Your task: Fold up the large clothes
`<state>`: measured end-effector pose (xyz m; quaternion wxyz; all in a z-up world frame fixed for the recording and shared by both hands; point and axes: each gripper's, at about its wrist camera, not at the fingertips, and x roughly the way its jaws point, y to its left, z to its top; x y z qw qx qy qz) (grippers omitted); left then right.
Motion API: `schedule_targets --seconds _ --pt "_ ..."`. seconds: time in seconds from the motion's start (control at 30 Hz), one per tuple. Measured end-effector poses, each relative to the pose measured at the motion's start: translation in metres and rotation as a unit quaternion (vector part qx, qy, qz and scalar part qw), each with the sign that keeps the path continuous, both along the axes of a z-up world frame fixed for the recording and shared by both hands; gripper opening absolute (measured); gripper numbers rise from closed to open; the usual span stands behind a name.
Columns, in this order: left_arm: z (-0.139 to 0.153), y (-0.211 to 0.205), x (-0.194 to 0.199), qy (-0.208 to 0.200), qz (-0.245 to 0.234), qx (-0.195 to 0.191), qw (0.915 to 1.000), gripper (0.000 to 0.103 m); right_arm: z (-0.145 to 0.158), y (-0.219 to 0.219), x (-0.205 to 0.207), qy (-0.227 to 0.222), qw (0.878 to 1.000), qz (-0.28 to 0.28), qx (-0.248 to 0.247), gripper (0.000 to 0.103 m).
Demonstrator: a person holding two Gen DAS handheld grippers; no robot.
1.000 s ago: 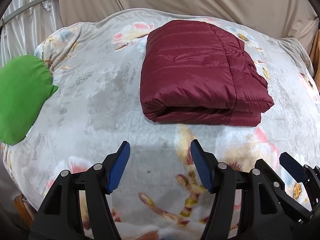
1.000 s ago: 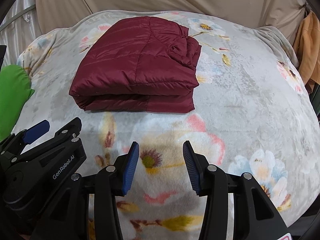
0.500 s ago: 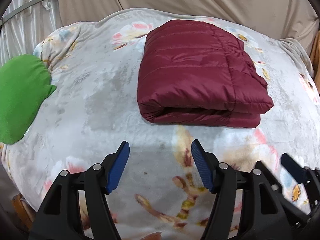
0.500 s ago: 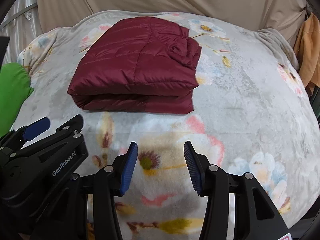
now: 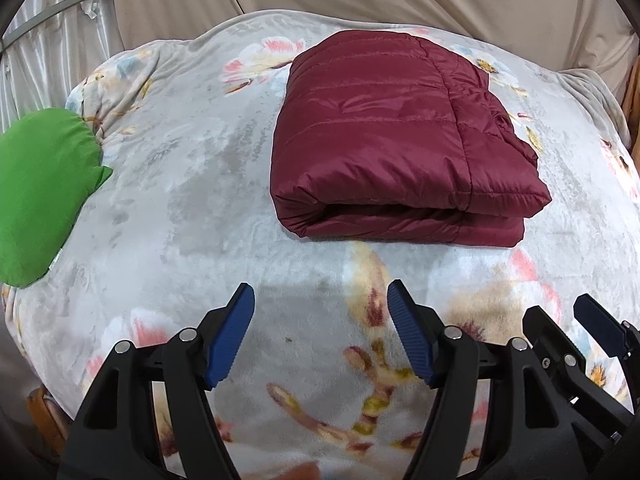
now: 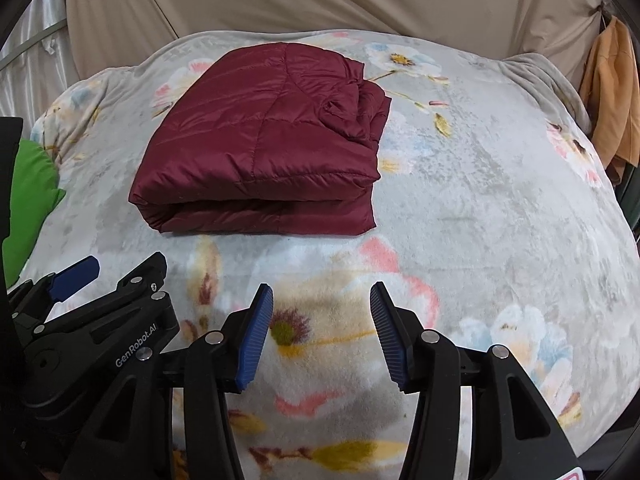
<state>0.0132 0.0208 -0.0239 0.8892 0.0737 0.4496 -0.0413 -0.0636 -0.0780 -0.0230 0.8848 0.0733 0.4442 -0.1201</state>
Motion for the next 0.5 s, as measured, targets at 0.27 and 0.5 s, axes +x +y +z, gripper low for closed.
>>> schedule_targets --seconds 0.27,0.5 --pt "-0.0008 -0.0025 0.0 -0.004 0.008 0.009 0.9999 0.067 -0.0035 -0.0016 0.0019 0.001 1.0 -0.007 -0.001 0.051" --pt "-0.0043 -0.0056 0.0028 0.005 0.014 0.004 0.9999 0.066 -0.0062 -0.003 0.004 0.002 1.0 -0.007 0.004 0.051"
